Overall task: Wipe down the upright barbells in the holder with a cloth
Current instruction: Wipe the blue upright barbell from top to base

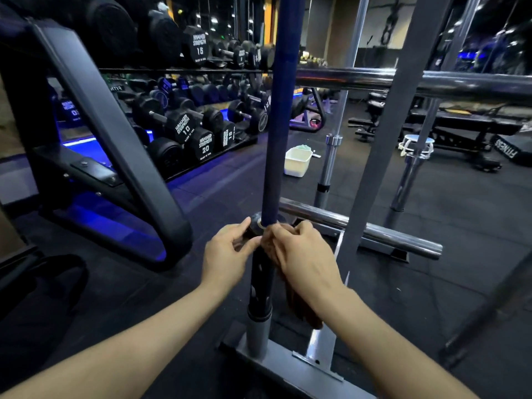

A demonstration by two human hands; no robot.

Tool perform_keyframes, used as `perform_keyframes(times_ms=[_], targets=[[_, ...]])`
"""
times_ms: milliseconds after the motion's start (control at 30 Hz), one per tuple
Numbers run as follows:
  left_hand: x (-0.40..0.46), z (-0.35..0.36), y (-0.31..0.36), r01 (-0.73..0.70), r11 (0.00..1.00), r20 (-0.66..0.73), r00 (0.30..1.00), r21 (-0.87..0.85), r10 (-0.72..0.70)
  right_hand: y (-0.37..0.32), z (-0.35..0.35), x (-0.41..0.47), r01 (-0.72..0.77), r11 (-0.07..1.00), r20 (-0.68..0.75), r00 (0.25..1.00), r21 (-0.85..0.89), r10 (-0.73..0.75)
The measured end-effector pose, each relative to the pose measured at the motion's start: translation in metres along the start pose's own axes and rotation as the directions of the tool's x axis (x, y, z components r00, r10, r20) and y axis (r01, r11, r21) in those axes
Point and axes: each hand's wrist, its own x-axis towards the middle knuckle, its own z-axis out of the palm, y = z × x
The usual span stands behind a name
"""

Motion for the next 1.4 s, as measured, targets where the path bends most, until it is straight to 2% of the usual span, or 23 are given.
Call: perform_keyframes(times_ms=[100,233,300,433,600,800,967,1033,1167,1267,1400], targets=[[0.000,0.000,-0.001,-0.018,1.000,0.010,1.000,0.000,0.018,0.006,-0.002,0.008,-0.102,0.995,-0.017,0.995,-0.006,0.102],[0.000,0.000,-0.003,-0.023,1.000,0.008,1.000,-0.009,0.023,0.012,0.002,0.025,-0.258,0.948,-0.063,0.960,0.186,0.274],[0.001,-0.001,-0.003,-0.028,0.999,0.018,0.999,-0.021,0.029,0.011,0.003,0.027,-0.302,0.928,-0.065,0.944,0.220,0.323],[0.001,-0.006,-0.008,-0.051,0.998,0.050,0.997,-0.030,0.053,-0.003,0.012,0.007,-0.227,0.963,-0.120,0.962,0.148,0.245],[0.002,-0.010,-0.011,-0.098,0.995,0.076,0.992,-0.025,0.100,-0.025,0.004,-0.001,-0.192,0.981,-0.075,0.979,0.001,0.191],[0.003,-0.017,-0.011,-0.125,0.992,0.115,0.985,-0.010,0.125,-0.028,-0.003,-0.011,-0.103,0.994,-0.045,0.993,0.048,0.105],[-0.005,-0.006,-0.014,-0.109,0.994,0.050,0.993,0.019,0.108,0.004,0.013,-0.022,0.041,0.992,0.028,0.999,0.118,-0.044],[-0.007,-0.002,-0.014,-0.105,0.994,0.032,0.994,0.030,0.104,0.015,0.025,-0.029,0.049,0.989,0.053,0.997,0.137,-0.057],[-0.008,0.005,-0.025,-0.104,0.993,0.014,0.995,0.062,0.103,0.040,0.041,-0.026,0.034,0.974,-0.142,0.990,0.225,-0.002],[-0.016,0.016,-0.038,-0.028,0.999,-0.010,1.000,0.044,0.029,0.047,0.062,-0.021,0.077,0.964,-0.248,0.969,0.256,-0.011],[-0.029,0.027,-0.061,0.042,0.999,0.049,0.998,0.023,-0.043,0.055,0.098,-0.019,0.122,0.905,-0.375,0.926,0.407,0.043]])
